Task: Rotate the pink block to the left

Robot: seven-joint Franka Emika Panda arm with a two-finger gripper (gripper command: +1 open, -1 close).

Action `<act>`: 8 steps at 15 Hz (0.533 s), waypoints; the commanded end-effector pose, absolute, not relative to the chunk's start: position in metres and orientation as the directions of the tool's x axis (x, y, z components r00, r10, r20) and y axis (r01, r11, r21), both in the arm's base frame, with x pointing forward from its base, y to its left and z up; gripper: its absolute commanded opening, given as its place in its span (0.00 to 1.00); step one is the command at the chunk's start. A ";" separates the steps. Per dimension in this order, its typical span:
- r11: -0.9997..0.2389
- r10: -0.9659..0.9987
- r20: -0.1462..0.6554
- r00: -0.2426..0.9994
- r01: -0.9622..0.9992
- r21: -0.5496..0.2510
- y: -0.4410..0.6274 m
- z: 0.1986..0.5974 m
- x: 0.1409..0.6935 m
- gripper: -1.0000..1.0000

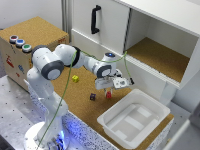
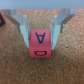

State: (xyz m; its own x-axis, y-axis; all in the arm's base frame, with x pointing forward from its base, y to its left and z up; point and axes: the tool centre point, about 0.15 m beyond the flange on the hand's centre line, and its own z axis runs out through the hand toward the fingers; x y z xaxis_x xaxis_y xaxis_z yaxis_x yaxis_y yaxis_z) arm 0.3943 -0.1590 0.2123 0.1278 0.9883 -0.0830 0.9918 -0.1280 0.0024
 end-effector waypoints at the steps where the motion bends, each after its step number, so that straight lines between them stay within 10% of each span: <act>1: 0.071 0.996 -0.046 -0.075 0.994 -0.077 -0.177 0.206 0.417 0.00; 2: 0.039 0.999 -0.024 -0.041 0.997 -0.068 -0.176 0.210 0.420 1.00; 8: -0.086 0.995 0.052 0.086 0.996 -0.014 -0.174 0.253 0.407 1.00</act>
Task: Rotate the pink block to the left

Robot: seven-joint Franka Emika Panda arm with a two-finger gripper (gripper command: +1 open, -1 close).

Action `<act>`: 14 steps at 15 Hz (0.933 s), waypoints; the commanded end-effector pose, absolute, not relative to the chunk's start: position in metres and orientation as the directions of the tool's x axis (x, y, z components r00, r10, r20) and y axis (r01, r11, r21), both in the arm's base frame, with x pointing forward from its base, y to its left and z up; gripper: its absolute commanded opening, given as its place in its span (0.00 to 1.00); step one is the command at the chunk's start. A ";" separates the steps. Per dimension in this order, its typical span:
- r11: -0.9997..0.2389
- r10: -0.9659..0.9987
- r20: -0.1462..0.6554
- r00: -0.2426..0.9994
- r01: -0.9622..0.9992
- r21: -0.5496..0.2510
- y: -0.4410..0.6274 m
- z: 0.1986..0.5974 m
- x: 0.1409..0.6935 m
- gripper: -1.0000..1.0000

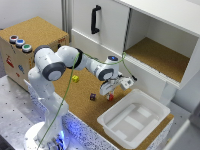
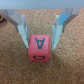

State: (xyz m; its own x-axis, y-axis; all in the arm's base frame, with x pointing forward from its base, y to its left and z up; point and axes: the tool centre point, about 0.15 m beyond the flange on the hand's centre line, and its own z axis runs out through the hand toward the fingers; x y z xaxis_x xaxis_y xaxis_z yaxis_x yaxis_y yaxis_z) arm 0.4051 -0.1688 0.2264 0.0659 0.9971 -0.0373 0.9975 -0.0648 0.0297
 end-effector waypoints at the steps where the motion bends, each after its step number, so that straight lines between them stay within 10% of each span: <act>1: -0.086 0.995 0.052 0.086 0.996 -0.014 -0.174 0.253 0.407 1.00; 4: -0.217 0.976 -0.007 0.217 0.976 0.019 -0.166 0.240 0.394 1.00; 14: -0.809 0.536 0.213 0.817 0.569 -0.145 -0.123 0.261 0.287 1.00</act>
